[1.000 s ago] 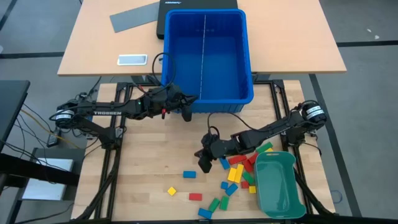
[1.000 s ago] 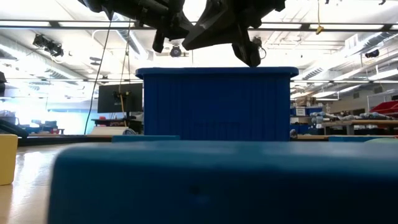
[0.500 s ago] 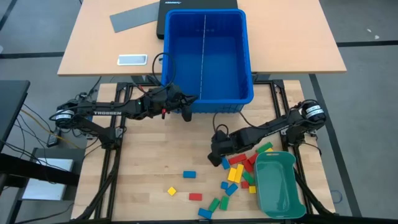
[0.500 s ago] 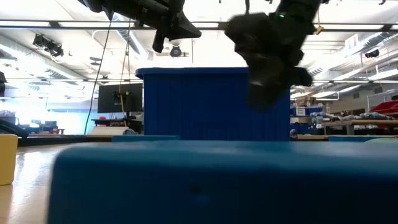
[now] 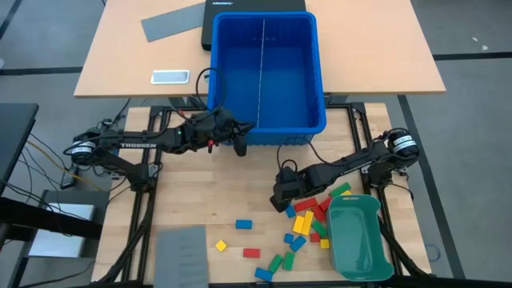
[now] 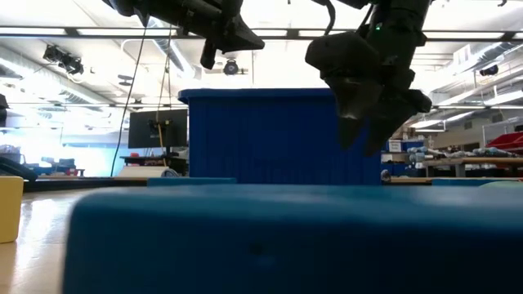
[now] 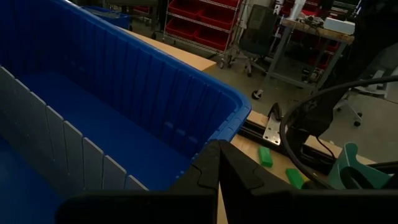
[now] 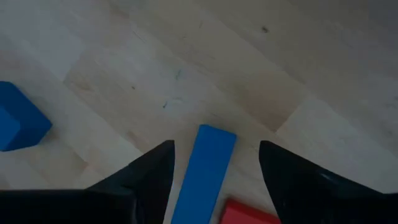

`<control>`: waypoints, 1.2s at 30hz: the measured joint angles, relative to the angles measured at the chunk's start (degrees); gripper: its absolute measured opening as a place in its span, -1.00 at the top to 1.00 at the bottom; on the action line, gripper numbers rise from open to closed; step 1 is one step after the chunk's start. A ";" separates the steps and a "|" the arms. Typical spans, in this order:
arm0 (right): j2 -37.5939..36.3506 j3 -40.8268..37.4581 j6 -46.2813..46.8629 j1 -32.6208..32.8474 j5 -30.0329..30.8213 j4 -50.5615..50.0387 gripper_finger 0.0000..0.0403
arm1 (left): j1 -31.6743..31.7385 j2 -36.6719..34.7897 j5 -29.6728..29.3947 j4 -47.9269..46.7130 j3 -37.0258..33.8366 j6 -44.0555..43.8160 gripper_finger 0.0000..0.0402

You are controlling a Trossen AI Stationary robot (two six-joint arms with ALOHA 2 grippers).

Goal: Sort Items/Unsort Items

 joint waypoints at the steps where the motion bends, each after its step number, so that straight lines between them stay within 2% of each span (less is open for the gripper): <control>1: 0.00 -0.01 0.00 0.01 0.00 0.02 -0.15 | 0.00 -0.02 0.02 0.01 0.00 -0.02 0.94; 12: 0.00 -0.03 -0.13 0.01 -0.91 0.30 -0.08 | 0.00 0.00 0.01 0.01 0.00 0.00 0.94; 17: 0.00 -0.03 -1.95 -0.06 -3.57 0.47 -0.08 | 0.00 0.00 0.00 0.06 0.00 -0.02 0.94; 26: 0.00 -0.05 -4.12 -0.06 -8.32 2.19 -0.06 | 0.00 -0.05 0.00 7.23 -0.09 -0.02 0.94; 30: 0.00 -1.17 -3.20 -0.14 -6.93 2.69 -0.05 | 0.00 0.00 -0.14 11.04 -0.09 -0.01 0.94; 36: 0.02 -3.49 -3.15 -0.64 -6.49 2.84 -0.05 | -0.02 0.00 0.46 11.14 -0.07 -3.40 0.94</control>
